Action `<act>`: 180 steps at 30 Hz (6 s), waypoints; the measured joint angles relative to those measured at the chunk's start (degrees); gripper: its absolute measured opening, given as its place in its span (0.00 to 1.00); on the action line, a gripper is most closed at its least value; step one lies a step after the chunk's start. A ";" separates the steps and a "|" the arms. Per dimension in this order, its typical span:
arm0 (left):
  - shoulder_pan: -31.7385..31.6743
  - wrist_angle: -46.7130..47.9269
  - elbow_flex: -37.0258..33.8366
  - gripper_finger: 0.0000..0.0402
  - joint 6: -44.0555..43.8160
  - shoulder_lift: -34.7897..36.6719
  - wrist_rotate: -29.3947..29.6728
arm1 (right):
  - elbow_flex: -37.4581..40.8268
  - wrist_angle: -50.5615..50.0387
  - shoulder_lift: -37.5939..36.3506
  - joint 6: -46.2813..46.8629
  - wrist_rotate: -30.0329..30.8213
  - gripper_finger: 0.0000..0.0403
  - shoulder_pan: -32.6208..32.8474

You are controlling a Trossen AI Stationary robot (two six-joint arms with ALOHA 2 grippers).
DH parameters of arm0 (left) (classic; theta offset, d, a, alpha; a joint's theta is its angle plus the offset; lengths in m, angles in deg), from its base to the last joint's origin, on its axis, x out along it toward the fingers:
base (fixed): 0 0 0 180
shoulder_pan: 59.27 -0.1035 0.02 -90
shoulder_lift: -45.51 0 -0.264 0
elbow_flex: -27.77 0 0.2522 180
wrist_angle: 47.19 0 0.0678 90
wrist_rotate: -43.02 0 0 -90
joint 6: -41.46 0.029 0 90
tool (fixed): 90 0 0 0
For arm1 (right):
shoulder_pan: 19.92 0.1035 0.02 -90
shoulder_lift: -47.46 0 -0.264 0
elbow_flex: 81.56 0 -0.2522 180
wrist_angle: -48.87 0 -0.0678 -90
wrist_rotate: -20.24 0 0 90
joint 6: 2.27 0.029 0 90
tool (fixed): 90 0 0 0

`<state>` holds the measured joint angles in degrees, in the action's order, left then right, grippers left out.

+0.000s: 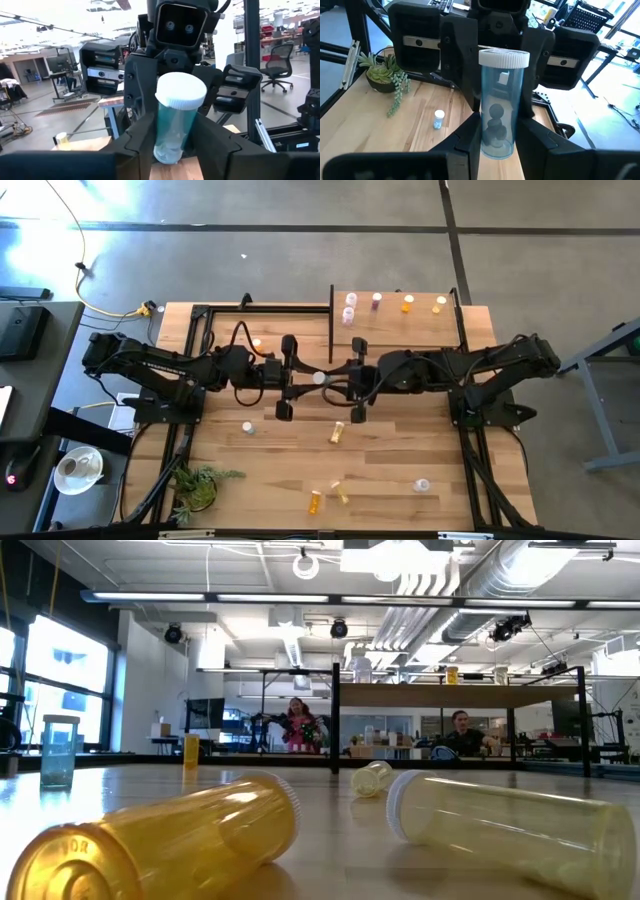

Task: Pick and place medicine bottles onto shelf by color
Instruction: Put the right blue pill bottle on the shelf aligned with the other blue pill bottle

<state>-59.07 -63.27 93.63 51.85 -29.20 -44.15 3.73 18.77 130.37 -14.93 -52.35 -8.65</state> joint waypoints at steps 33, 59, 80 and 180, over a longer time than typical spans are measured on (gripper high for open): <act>0.11 10.08 0.00 0.23 -0.11 -0.02 8.84 | 0.00 -18.57 0.09 8.14 7.51 0.51 -0.46; 0.09 17.99 0.00 0.23 -9.78 -12.34 13.04 | 0.02 -16.08 3.45 5.13 -12.63 0.51 -6.90; 0.00 10.12 -0.02 0.23 -11.76 -12.94 15.54 | 0.02 -18.45 4.00 6.21 -11.35 0.51 -7.44; -1.33 24.52 -0.02 0.53 -6.74 4.37 15.82 | 30.24 1.38 -18.87 10.07 -9.69 0.26 -39.88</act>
<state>-60.40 -38.75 93.60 45.12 -24.83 -28.33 33.98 20.15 111.50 -4.86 -62.04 -48.53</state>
